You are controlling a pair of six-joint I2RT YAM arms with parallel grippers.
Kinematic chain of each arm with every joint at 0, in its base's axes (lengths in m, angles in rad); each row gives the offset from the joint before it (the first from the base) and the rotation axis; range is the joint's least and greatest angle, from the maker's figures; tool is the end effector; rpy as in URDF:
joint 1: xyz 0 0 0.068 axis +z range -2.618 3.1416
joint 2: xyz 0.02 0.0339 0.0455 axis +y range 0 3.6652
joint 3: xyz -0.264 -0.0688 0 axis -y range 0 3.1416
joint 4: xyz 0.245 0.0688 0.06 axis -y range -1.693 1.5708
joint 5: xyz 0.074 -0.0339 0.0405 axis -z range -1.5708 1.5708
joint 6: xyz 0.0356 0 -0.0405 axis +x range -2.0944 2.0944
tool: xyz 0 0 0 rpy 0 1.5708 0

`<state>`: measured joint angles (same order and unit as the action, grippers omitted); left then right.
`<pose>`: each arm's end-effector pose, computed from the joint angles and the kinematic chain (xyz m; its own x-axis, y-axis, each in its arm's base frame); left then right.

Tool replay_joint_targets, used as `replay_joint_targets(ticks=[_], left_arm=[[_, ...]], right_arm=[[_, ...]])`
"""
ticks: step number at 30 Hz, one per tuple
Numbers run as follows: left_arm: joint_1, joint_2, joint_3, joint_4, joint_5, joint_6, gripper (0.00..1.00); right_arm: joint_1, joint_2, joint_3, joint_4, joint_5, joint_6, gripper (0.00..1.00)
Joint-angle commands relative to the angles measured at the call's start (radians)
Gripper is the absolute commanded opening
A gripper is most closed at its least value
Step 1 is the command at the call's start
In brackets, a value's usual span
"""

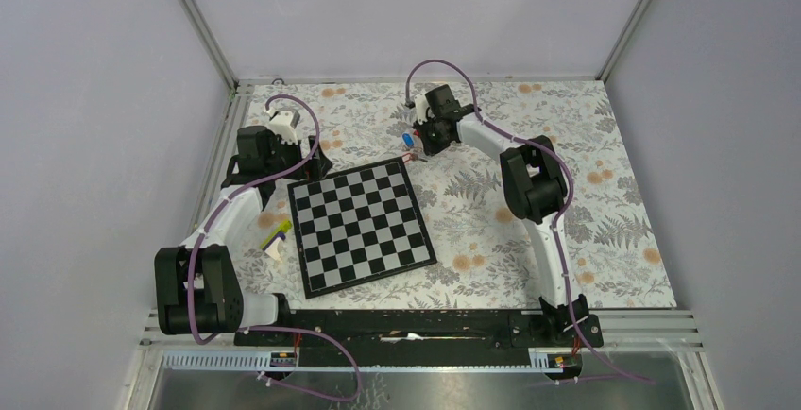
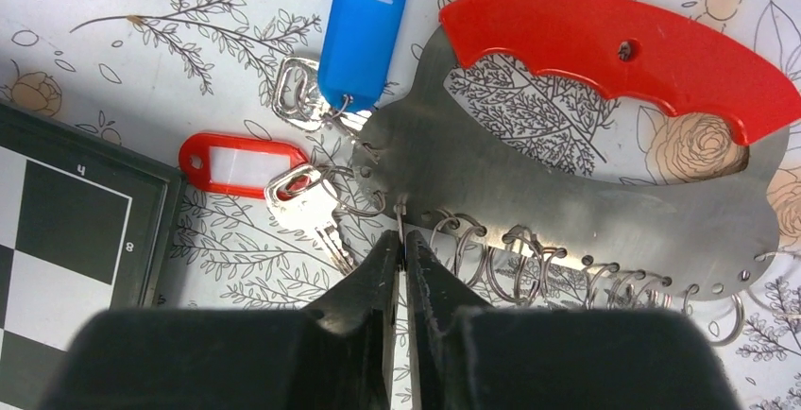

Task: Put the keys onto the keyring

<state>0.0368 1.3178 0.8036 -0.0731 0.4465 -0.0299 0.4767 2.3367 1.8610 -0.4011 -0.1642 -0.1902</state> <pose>0.2855 -0.0049 0.2420 -0.5632 -0.0477 -0.8249 0.3093 0.9136 -0.2641 0.4576 0.2429 0.1610 -0.5675 -0.5030 -0.6518 -0.6649 0.7470 0.0025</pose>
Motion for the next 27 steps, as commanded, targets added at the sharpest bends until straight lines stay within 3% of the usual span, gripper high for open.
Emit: replay_joint_targets(ticks=[1,5,14,20,27], left_arm=[[0.006,-0.017,0.032,0.038,0.029,0.008,0.99],[0.006,-0.015,0.034,0.039,0.031,0.007,0.99],[-0.032,0.044,0.134,0.000,0.062,0.072,0.99],[-0.146,0.107,0.296,-0.095,0.116,0.143,0.98],[-0.262,0.134,0.444,-0.106,0.353,0.157,0.82]], right_arm=[[0.000,-0.091,-0.006,-0.008,0.027,-0.020,0.10],[0.000,-0.122,-0.014,-0.007,0.039,-0.030,0.00],[0.000,-0.313,-0.108,-0.006,0.028,-0.165,0.00],[0.001,-0.483,-0.213,-0.028,-0.062,-0.238,0.00],[0.000,-0.688,-0.248,-0.161,-0.301,-0.345,0.00]])
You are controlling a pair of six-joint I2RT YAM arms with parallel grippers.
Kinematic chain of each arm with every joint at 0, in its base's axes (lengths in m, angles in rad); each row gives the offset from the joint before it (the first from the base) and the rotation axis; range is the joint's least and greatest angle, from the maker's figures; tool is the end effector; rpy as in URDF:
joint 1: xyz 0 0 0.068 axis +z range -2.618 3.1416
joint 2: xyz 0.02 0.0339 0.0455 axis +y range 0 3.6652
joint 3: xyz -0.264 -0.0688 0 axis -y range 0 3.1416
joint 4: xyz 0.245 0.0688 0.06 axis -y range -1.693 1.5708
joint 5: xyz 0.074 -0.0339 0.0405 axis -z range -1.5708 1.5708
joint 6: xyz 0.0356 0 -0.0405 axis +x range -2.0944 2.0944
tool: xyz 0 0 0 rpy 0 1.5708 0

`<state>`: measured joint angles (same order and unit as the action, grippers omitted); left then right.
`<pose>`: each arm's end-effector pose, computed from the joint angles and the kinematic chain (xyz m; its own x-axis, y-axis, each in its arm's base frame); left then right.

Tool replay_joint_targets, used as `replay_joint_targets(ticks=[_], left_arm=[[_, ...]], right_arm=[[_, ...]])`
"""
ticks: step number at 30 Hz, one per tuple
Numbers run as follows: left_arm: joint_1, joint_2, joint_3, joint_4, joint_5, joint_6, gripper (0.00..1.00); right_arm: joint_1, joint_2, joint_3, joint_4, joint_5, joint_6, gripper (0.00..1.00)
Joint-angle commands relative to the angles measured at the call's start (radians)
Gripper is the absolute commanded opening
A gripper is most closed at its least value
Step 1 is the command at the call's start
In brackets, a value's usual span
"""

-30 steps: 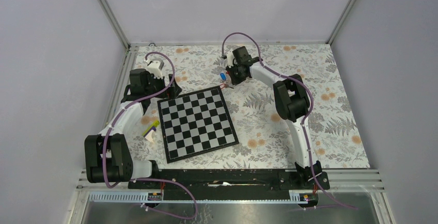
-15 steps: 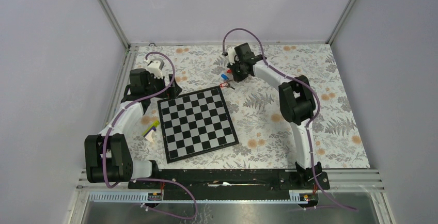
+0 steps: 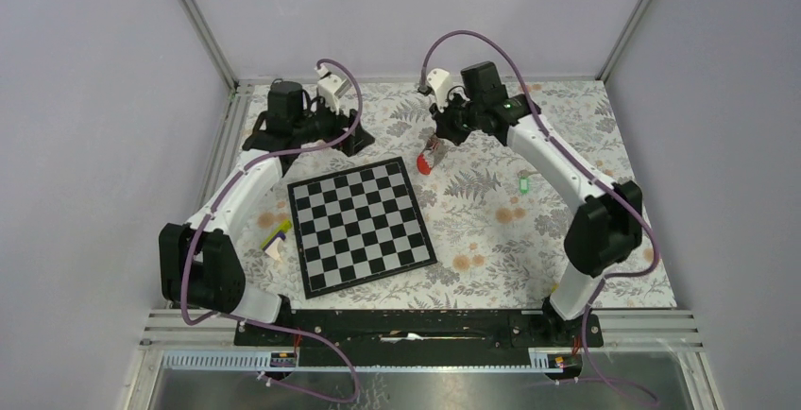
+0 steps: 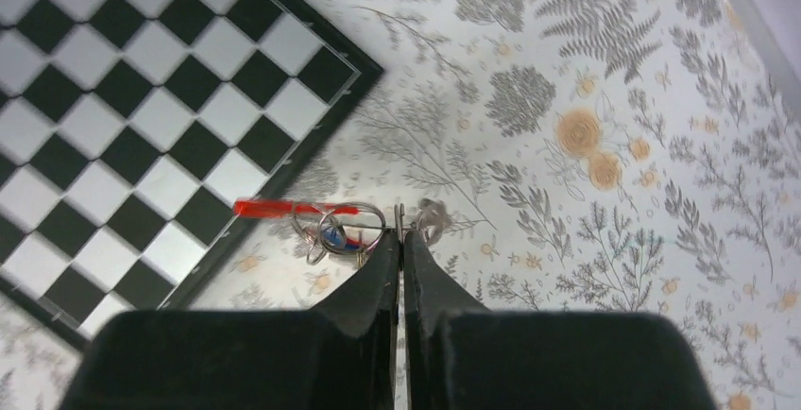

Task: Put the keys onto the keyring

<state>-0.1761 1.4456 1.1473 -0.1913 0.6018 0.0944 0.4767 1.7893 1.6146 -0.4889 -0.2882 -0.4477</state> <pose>0.3214 -0.0777 0.3122 -0.4010 0.1503 -0.9037 0.6771 0.7131 -0.1819 0.3633 0.1990 0.3211 -0.2168 -0.5791 -0.7859 -0.8128 0.5529 -0.1832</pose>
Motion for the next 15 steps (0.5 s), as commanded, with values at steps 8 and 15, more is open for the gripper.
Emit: replay_joint_targets(ticks=[8,15], left_arm=[[-0.185,0.045,0.214,0.013,0.355,0.019,0.65],[-0.271,0.053,0.230,0.012,0.383,0.024,0.52]], right_arm=[[0.000,-0.278,-0.028,-0.172,-0.420,-0.088,0.00],[0.000,-0.354,-0.110,-0.160,-0.525,-0.082,0.00]])
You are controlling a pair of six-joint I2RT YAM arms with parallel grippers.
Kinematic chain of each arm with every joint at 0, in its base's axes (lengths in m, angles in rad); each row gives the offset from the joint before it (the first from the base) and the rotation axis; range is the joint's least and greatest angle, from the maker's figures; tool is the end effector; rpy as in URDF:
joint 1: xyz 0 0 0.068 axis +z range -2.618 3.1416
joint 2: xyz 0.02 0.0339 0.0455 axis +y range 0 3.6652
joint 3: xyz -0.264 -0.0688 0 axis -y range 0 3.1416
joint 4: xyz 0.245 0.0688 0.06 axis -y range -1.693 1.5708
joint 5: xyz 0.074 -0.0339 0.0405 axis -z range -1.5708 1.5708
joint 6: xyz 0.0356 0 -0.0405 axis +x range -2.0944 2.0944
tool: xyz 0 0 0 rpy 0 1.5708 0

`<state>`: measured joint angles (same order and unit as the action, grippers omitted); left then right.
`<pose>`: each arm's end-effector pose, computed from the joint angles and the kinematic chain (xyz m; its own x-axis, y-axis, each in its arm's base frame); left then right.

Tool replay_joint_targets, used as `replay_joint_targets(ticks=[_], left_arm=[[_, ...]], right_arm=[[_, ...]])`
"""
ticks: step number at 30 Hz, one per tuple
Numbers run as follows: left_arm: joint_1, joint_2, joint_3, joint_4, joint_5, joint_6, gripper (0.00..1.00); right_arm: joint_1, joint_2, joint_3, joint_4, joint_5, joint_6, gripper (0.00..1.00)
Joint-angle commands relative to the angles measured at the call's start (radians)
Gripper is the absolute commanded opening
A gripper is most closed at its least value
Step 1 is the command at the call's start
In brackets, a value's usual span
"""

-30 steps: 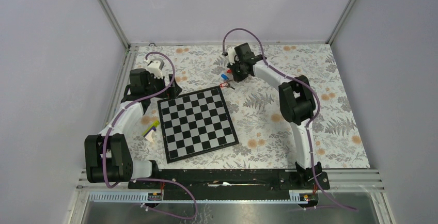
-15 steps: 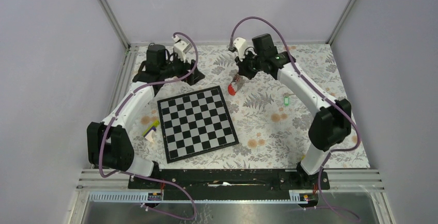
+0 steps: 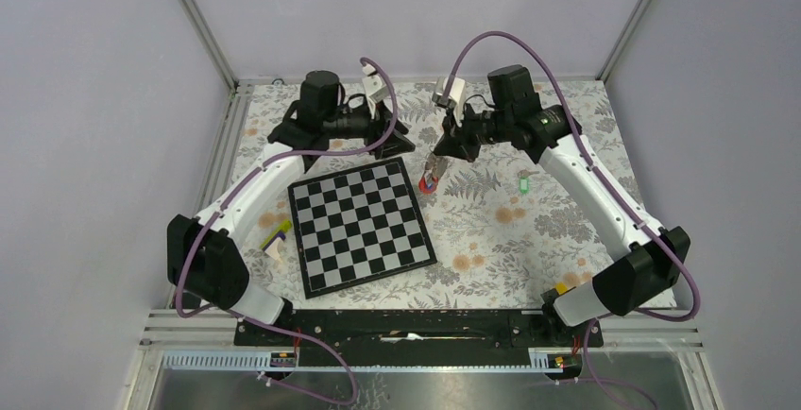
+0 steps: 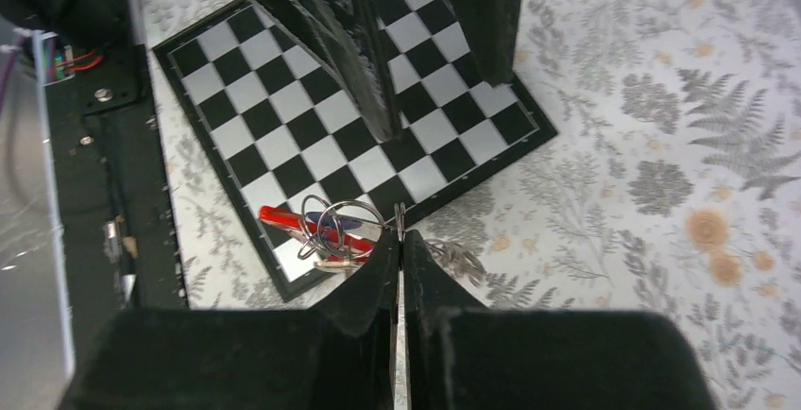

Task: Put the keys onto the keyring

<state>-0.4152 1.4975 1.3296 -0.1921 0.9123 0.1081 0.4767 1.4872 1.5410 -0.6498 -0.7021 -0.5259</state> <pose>0.3015 -0.1637 0.3613 -0.2208 0.1695 -0.9605 0.9535 0.2445 -0.1760 0.2765 0.1687 0.3929 -0.0171 -0.4402 -0.8977 -0.9641 0.2453 -0.1019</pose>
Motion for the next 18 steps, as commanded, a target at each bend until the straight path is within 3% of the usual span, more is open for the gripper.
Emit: replay_joint_targets(ticks=[1,9,18], left_arm=[[-0.042,-0.002,0.042,0.012,0.090,0.009,0.50],[-0.089,-0.015,0.000,0.013,0.174,0.017,0.48],[-0.102,-0.002,-0.027,0.013,0.172,0.081,0.39]], right_arm=[[0.000,-0.059,-0.049,0.004,-0.119,-0.003,0.00],[0.000,-0.075,-0.116,0.022,-0.192,-0.002,0.00],[0.000,-0.062,-0.131,0.024,-0.238,-0.018,0.00]])
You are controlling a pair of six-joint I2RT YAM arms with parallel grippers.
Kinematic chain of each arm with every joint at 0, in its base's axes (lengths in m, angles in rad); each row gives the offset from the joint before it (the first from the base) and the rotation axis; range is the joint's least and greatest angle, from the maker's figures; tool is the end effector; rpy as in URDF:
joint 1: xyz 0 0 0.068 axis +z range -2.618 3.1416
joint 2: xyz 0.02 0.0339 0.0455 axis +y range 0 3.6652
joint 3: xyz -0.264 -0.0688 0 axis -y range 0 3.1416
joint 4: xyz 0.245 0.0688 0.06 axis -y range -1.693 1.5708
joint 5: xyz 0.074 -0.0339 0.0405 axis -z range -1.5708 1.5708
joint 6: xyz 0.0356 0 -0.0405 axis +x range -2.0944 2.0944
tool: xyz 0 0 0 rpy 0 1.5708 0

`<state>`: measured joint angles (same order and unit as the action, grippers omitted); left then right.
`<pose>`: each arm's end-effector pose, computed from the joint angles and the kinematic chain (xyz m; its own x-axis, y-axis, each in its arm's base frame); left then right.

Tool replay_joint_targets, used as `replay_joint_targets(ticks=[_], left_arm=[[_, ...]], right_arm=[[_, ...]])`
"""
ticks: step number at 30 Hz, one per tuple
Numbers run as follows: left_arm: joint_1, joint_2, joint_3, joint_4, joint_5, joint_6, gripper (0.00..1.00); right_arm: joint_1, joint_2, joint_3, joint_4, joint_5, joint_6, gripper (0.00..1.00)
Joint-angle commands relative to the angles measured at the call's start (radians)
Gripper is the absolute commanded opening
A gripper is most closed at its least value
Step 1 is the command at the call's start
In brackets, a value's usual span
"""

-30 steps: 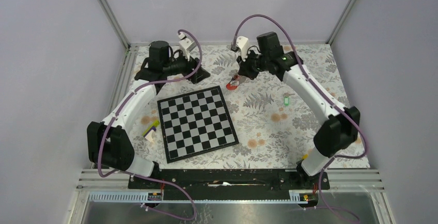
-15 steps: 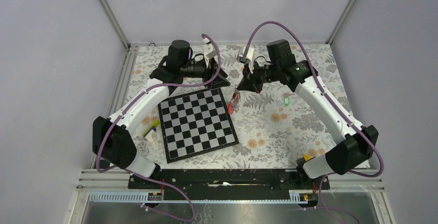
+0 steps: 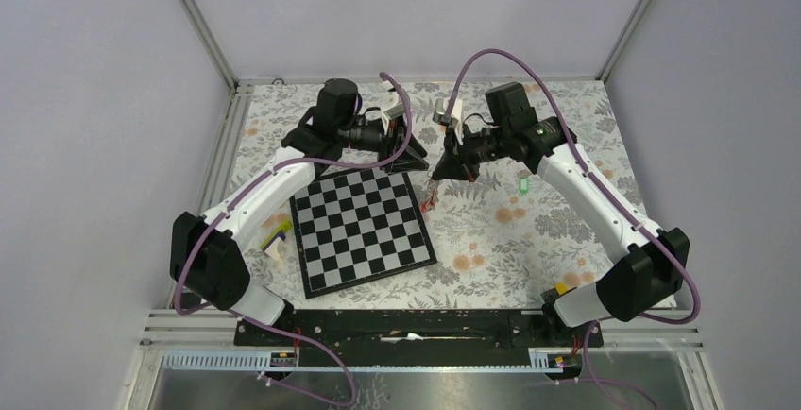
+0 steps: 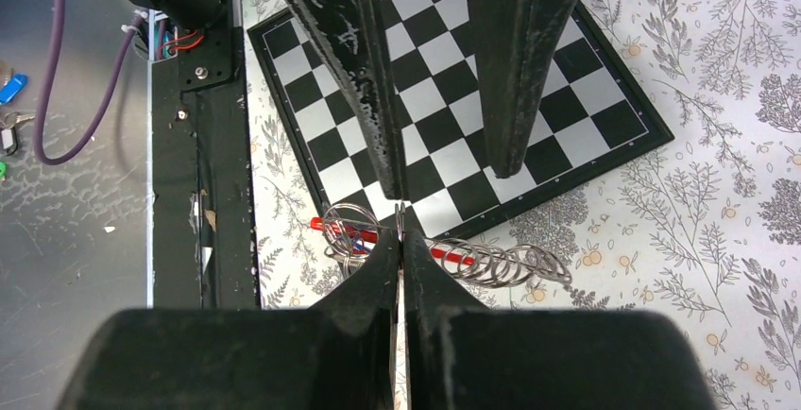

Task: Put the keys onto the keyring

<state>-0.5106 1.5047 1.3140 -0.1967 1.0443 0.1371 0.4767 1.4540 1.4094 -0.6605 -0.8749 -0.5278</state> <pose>0.2812 -0.1928 0.3547 -0.1975 0.1893 -0.9618 0.9802 0.0215 -0.1970 0.2633 0.1667 0.3620 -0.0878 -0.4087 -0.9084 -0.9928 0.1106 0.0462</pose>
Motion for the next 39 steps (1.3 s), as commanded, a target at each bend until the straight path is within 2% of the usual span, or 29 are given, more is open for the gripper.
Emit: replay_joint_targets(ticks=[1,18,29,33,36,39], left_arm=[[-0.008,-0.009,-0.019,0.019,0.045,0.056,0.39],[-0.038,0.005,-0.036,-0.053,0.069,0.178,0.36],[-0.051,0.022,-0.022,-0.054,0.050,0.191,0.16],[-0.055,0.023,-0.026,-0.054,0.050,0.194,0.00],[-0.055,0.018,-0.035,-0.053,0.045,0.193,0.00],[-0.054,0.011,-0.042,-0.054,0.043,0.189,0.00]], right_arm=[[0.001,-0.029,-0.003,0.035,-0.066,-0.017,0.00],[0.000,-0.018,-0.031,0.058,-0.085,-0.008,0.01],[0.000,-0.017,-0.048,0.072,-0.096,-0.002,0.03],[0.000,-0.018,-0.048,0.082,-0.094,0.009,0.04],[0.000,-0.021,-0.049,0.084,-0.082,0.013,0.09],[-0.001,-0.029,-0.049,0.082,-0.063,0.018,0.20]])
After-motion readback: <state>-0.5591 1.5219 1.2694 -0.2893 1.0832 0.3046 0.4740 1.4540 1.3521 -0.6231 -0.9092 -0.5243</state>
